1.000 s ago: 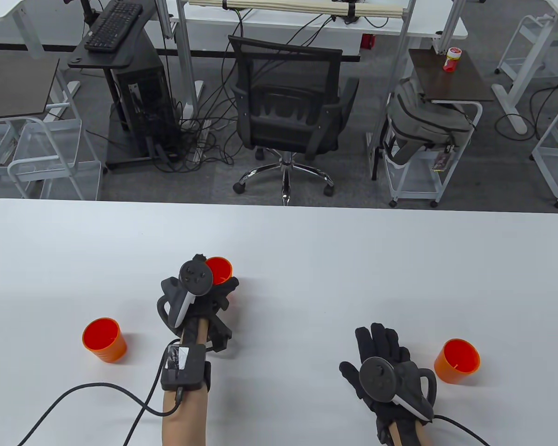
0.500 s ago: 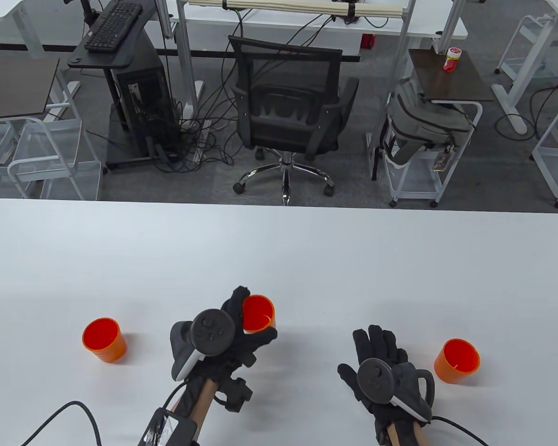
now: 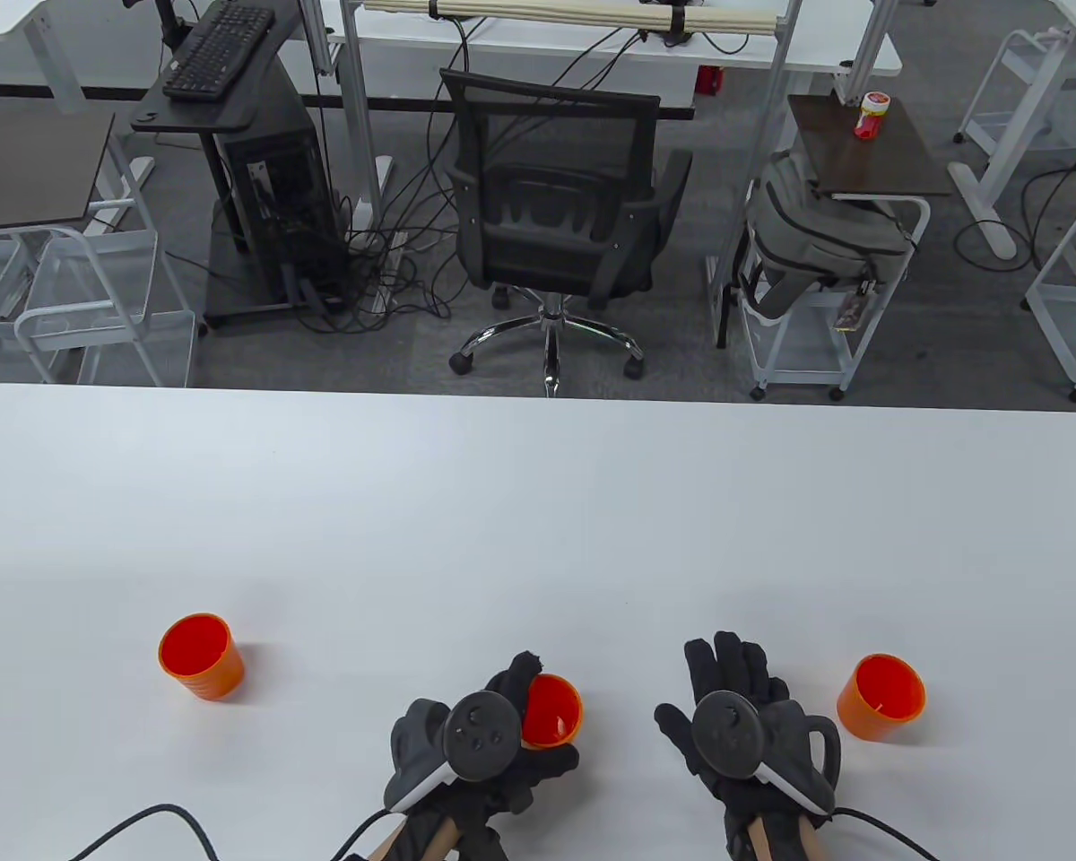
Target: Nest cup into cup
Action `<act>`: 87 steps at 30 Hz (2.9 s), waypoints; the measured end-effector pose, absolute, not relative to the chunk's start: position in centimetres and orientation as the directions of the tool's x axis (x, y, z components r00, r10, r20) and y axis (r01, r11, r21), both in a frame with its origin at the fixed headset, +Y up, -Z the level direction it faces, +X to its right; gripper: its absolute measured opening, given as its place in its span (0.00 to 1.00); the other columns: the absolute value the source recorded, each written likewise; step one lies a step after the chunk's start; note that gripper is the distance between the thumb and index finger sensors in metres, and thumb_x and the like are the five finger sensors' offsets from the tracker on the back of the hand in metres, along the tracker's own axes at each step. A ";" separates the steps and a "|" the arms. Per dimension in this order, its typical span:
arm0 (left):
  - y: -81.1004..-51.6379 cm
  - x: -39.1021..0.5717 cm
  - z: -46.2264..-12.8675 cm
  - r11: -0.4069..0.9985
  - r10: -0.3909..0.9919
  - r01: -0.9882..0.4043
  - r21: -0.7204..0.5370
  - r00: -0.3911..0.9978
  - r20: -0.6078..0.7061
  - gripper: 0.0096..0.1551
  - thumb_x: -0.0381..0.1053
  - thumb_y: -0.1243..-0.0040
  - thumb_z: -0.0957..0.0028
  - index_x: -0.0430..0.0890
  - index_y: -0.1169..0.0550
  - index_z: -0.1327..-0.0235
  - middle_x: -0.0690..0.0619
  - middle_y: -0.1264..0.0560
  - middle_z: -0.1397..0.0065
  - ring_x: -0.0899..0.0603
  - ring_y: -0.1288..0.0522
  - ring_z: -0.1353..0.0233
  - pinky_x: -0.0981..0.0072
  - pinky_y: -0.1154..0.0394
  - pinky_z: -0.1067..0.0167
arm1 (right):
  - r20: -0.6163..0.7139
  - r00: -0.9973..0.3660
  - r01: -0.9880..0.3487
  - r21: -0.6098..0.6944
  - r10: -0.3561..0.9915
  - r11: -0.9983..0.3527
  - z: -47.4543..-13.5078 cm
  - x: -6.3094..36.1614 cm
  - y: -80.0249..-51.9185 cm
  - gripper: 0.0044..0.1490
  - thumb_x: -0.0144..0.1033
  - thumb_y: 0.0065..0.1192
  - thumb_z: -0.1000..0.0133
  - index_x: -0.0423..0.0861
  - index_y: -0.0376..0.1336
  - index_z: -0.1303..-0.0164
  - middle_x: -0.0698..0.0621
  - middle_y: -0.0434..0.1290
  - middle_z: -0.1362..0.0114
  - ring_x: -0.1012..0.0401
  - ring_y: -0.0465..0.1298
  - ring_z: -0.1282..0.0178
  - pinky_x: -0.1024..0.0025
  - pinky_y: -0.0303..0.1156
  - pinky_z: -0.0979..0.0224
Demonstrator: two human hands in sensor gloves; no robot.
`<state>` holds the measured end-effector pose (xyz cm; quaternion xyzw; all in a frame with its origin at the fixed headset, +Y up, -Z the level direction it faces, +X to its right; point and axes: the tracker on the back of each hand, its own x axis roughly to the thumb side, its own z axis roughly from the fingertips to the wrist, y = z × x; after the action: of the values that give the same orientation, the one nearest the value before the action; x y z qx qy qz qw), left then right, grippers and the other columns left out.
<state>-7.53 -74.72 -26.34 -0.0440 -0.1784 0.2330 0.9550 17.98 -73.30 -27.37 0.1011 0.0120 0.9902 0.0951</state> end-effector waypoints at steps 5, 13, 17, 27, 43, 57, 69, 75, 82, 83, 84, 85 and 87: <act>-75.6 -6.9 -26.3 0.896 0.444 -0.409 -0.174 0.834 0.328 0.65 0.70 0.33 0.53 0.33 0.45 0.17 0.36 0.33 0.18 0.36 0.24 0.25 0.39 0.27 0.29 | 0.195 -0.963 -0.181 0.048 0.187 -0.982 -27.4 18.0 -73.3 0.51 0.54 0.52 0.35 0.33 0.43 0.14 0.25 0.45 0.15 0.29 0.49 0.20 0.26 0.52 0.27; -76.2 -6.3 -26.4 0.896 0.444 -0.408 -0.176 0.830 0.338 0.65 0.71 0.35 0.52 0.33 0.46 0.17 0.37 0.34 0.17 0.36 0.26 0.23 0.37 0.28 0.28 | 0.193 -0.963 -0.182 0.050 0.188 -0.982 -27.5 18.1 -73.3 0.51 0.54 0.52 0.35 0.33 0.44 0.14 0.25 0.45 0.15 0.29 0.49 0.20 0.26 0.52 0.27; -76.3 -6.3 -26.4 0.893 0.450 -0.410 -0.186 0.826 0.339 0.65 0.70 0.36 0.52 0.33 0.47 0.16 0.36 0.35 0.16 0.35 0.27 0.22 0.36 0.29 0.28 | 0.194 -0.963 -0.180 0.053 0.187 -0.982 -27.5 18.0 -73.4 0.51 0.54 0.52 0.35 0.33 0.44 0.14 0.25 0.45 0.15 0.29 0.49 0.20 0.26 0.52 0.27; -74.0 -9.5 -27.0 0.791 0.605 -0.589 -0.164 0.715 0.351 0.62 0.73 0.45 0.46 0.36 0.50 0.15 0.29 0.46 0.12 0.26 0.38 0.17 0.29 0.34 0.27 | 0.194 -0.949 -0.258 -0.034 0.247 -0.966 -27.1 19.7 -71.7 0.56 0.57 0.57 0.38 0.35 0.41 0.14 0.28 0.47 0.14 0.31 0.51 0.18 0.26 0.51 0.26; -74.7 -16.1 -28.9 0.818 0.571 -0.574 -0.026 0.805 0.160 0.57 0.72 0.45 0.43 0.36 0.46 0.15 0.29 0.44 0.13 0.26 0.37 0.18 0.29 0.34 0.28 | -0.270 -0.886 -0.314 -0.246 0.376 -0.917 -26.3 32.0 -71.0 0.70 0.62 0.65 0.45 0.33 0.34 0.13 0.26 0.44 0.14 0.30 0.51 0.17 0.26 0.48 0.25; -74.7 -16.4 -28.8 0.835 0.547 -0.549 -0.023 0.825 0.142 0.57 0.71 0.45 0.43 0.36 0.46 0.15 0.29 0.43 0.13 0.26 0.36 0.18 0.30 0.34 0.28 | -0.441 -0.774 -0.435 -0.154 0.455 -0.887 -26.9 35.2 -74.4 0.74 0.61 0.69 0.47 0.28 0.34 0.15 0.24 0.47 0.16 0.30 0.57 0.21 0.27 0.54 0.27; -74.8 -16.3 -28.8 0.842 0.536 -0.540 -0.021 0.831 0.148 0.56 0.71 0.45 0.43 0.36 0.45 0.15 0.29 0.43 0.13 0.26 0.36 0.19 0.30 0.33 0.28 | -0.459 -0.743 -0.451 -0.194 0.486 -0.871 -26.9 35.4 -74.7 0.69 0.57 0.71 0.47 0.29 0.40 0.15 0.29 0.56 0.19 0.36 0.66 0.25 0.32 0.61 0.28; -74.9 -16.4 -28.8 0.838 0.541 -0.545 -0.020 0.828 0.146 0.56 0.71 0.45 0.43 0.36 0.45 0.15 0.29 0.43 0.13 0.26 0.36 0.19 0.30 0.33 0.28 | -0.464 -0.675 -0.516 -0.258 0.573 -0.817 -26.7 36.1 -75.4 0.67 0.58 0.72 0.47 0.35 0.41 0.15 0.31 0.58 0.19 0.38 0.69 0.26 0.33 0.63 0.29; -74.8 -16.5 -28.7 0.846 0.529 -0.532 -0.018 0.837 0.141 0.56 0.71 0.46 0.43 0.36 0.45 0.15 0.29 0.43 0.13 0.26 0.36 0.19 0.30 0.33 0.28 | -0.437 -0.678 -0.516 -0.291 0.592 -0.806 -26.8 35.8 -75.2 0.66 0.59 0.73 0.48 0.36 0.42 0.15 0.33 0.61 0.20 0.41 0.71 0.28 0.35 0.65 0.29; -74.8 -16.5 -28.7 0.847 0.529 -0.532 -0.018 0.837 0.140 0.56 0.71 0.46 0.43 0.36 0.46 0.15 0.29 0.43 0.13 0.26 0.36 0.19 0.30 0.33 0.28 | -0.421 -0.685 -0.516 -0.297 0.595 -0.804 -26.9 35.6 -74.9 0.66 0.59 0.73 0.48 0.36 0.42 0.15 0.33 0.61 0.20 0.41 0.71 0.28 0.35 0.65 0.29; -74.8 -16.5 -28.7 0.847 0.528 -0.531 -0.018 0.837 0.139 0.56 0.71 0.46 0.43 0.36 0.46 0.15 0.29 0.43 0.13 0.26 0.36 0.19 0.30 0.33 0.28 | -0.405 -0.695 -0.514 -0.296 0.594 -0.805 -27.0 35.3 -74.6 0.66 0.59 0.73 0.48 0.36 0.43 0.15 0.33 0.61 0.21 0.41 0.71 0.28 0.35 0.65 0.30; -74.8 -16.5 -28.7 0.848 0.527 -0.530 -0.017 0.838 0.138 0.56 0.71 0.46 0.43 0.36 0.46 0.15 0.29 0.43 0.13 0.26 0.36 0.19 0.30 0.33 0.28 | -0.386 -0.706 -0.514 -0.296 0.593 -0.805 -27.1 35.0 -74.3 0.66 0.59 0.73 0.48 0.36 0.43 0.15 0.33 0.61 0.21 0.41 0.72 0.28 0.35 0.65 0.30; -74.7 -16.6 -28.7 0.848 0.526 -0.529 -0.016 0.839 0.138 0.56 0.71 0.46 0.43 0.36 0.46 0.15 0.29 0.43 0.13 0.26 0.36 0.19 0.30 0.33 0.28 | -0.339 -0.730 -0.515 -0.299 0.593 -0.804 -27.4 34.1 -73.5 0.66 0.59 0.73 0.48 0.36 0.43 0.15 0.33 0.61 0.21 0.41 0.72 0.29 0.35 0.65 0.30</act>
<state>-16.55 -74.74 -28.72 0.0115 -0.0684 0.2751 0.9589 34.07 -73.45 -27.40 -0.2130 -0.0925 0.9255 0.2993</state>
